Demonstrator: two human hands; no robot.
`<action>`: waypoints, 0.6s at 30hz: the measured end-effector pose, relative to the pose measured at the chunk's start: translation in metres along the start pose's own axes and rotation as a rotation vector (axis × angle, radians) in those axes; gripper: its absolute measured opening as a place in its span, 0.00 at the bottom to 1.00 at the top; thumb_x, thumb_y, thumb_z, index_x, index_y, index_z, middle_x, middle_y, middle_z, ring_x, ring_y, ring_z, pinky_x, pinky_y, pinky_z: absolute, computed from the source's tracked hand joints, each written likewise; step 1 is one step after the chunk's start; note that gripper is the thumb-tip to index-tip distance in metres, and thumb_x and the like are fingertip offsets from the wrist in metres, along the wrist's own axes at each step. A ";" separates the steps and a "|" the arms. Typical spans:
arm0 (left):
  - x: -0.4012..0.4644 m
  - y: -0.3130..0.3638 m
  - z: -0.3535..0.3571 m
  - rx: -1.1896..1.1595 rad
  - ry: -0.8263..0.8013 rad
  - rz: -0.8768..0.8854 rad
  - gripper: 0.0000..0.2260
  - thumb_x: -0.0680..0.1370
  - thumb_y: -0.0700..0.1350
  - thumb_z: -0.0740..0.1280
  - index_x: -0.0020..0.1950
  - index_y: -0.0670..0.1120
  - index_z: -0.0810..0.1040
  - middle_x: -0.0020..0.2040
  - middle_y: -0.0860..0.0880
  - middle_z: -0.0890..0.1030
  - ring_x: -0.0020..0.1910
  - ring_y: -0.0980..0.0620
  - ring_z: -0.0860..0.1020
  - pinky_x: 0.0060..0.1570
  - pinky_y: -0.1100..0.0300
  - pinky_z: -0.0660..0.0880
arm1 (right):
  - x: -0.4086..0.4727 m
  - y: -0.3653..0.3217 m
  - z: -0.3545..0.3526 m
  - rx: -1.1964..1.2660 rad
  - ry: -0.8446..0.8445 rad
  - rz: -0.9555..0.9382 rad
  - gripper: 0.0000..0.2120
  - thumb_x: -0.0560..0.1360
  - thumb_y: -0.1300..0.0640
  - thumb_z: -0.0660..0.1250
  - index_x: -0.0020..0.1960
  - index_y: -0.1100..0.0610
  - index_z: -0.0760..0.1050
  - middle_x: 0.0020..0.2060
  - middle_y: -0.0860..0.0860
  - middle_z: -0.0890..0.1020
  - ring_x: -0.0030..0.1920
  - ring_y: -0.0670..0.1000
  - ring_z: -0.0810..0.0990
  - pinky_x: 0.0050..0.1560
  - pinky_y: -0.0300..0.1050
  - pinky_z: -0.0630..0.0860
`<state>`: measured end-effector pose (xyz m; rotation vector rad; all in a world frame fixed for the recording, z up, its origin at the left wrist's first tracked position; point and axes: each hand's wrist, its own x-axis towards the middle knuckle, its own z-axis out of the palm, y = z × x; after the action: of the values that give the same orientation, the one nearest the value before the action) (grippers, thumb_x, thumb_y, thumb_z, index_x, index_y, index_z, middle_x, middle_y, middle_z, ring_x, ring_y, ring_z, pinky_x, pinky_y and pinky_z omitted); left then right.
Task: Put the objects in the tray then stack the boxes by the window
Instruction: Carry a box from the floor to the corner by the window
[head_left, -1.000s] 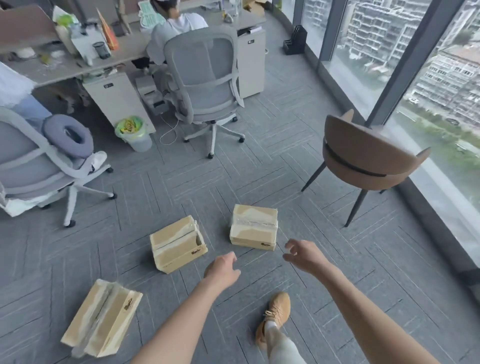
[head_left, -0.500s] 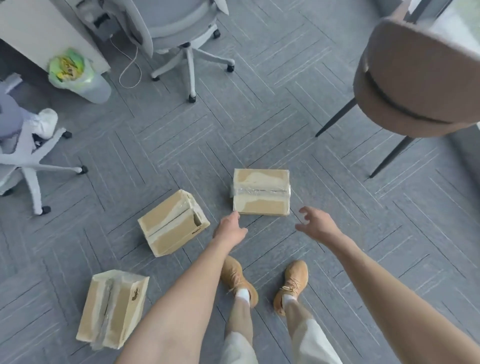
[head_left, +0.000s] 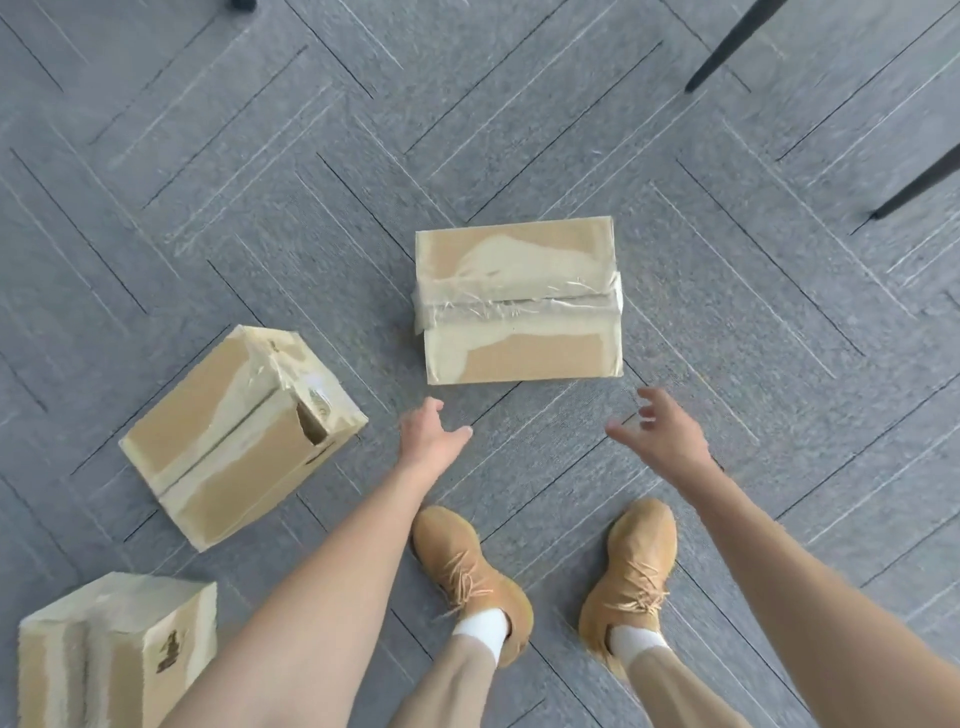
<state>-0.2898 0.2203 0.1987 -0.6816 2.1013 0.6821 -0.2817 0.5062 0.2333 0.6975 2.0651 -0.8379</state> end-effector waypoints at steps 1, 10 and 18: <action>0.012 -0.007 0.012 -0.030 -0.003 -0.027 0.31 0.73 0.50 0.73 0.71 0.43 0.67 0.67 0.43 0.73 0.64 0.44 0.73 0.62 0.48 0.73 | 0.016 0.011 0.012 0.007 0.009 0.012 0.40 0.71 0.44 0.76 0.76 0.55 0.63 0.66 0.56 0.76 0.64 0.56 0.77 0.62 0.57 0.77; 0.126 -0.037 0.079 -0.319 0.088 -0.073 0.35 0.71 0.48 0.77 0.74 0.44 0.66 0.74 0.44 0.68 0.72 0.45 0.68 0.69 0.54 0.64 | 0.153 0.050 0.063 0.139 -0.003 -0.078 0.55 0.64 0.48 0.81 0.80 0.45 0.49 0.73 0.51 0.71 0.69 0.56 0.73 0.67 0.65 0.72; 0.180 -0.035 0.071 -0.492 0.016 -0.182 0.34 0.69 0.48 0.78 0.72 0.46 0.69 0.70 0.46 0.73 0.71 0.46 0.70 0.71 0.49 0.63 | 0.197 0.044 0.078 0.269 0.021 -0.197 0.58 0.53 0.37 0.79 0.77 0.47 0.59 0.50 0.35 0.75 0.60 0.46 0.74 0.60 0.60 0.79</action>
<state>-0.3245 0.2013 0.0056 -1.1327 1.8639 1.1053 -0.3215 0.5123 0.0207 0.6535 2.0851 -1.2409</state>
